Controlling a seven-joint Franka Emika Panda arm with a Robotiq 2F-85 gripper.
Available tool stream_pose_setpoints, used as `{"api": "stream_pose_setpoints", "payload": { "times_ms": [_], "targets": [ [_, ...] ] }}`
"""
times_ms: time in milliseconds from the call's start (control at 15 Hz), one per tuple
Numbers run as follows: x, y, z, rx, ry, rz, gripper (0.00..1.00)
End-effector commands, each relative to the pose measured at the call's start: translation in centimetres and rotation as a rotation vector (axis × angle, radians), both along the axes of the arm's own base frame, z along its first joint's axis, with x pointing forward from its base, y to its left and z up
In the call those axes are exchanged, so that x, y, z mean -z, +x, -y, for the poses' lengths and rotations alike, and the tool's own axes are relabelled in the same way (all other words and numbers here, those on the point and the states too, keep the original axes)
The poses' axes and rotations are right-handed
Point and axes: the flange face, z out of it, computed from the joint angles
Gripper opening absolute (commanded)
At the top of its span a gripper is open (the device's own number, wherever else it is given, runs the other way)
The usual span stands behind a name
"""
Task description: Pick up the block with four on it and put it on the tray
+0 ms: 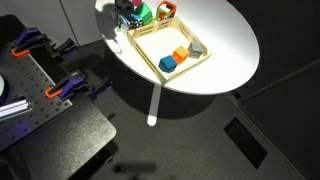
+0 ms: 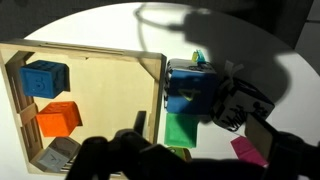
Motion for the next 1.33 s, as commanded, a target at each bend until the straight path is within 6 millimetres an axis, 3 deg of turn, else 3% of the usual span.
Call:
{"api": "stream_pose_setpoints", "payload": {
  "times_ms": [0,200,667,1267],
  "targets": [
    [-0.1,0.0,0.0,0.0,0.0,0.0,1.0],
    [0.7,0.5,0.2,0.01,0.002,-0.01,1.0],
    [5.0,2.0,0.7,0.016,-0.011,-0.001,1.0],
    [10.1,4.2,-1.4,-0.025,-0.018,-0.04,1.0]
  ]
}}
